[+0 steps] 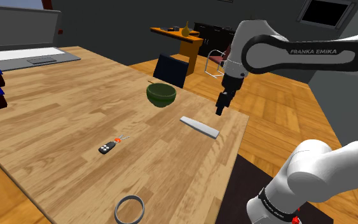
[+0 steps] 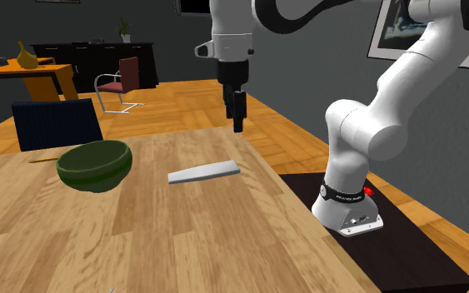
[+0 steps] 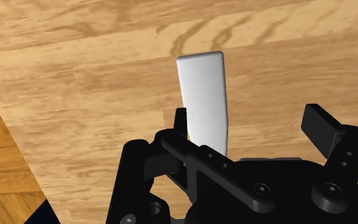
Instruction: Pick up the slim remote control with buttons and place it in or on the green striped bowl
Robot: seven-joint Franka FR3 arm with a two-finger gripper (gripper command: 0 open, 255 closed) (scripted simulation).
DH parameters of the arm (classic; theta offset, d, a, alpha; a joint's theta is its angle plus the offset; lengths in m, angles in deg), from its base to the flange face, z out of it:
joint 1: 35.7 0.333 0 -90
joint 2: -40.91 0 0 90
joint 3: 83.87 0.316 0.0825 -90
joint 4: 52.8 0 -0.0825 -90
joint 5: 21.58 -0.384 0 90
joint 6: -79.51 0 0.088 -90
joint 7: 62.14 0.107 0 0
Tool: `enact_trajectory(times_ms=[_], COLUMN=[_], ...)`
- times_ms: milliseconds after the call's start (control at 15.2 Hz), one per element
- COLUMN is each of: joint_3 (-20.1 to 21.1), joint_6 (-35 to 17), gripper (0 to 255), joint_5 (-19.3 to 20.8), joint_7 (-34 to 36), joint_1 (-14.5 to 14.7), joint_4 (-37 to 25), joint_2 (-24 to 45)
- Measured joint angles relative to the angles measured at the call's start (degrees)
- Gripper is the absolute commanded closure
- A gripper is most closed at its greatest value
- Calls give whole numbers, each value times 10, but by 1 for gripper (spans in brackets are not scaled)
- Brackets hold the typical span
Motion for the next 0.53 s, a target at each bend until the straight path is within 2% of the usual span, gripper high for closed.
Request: enact_trajectory(times_ms=[528], joint_3=[-22], joint_6=[-163], gripper=[0], joint_5=[0], joint_7=[-48], joint_1=[7], joint_4=[8], joint_2=[148])
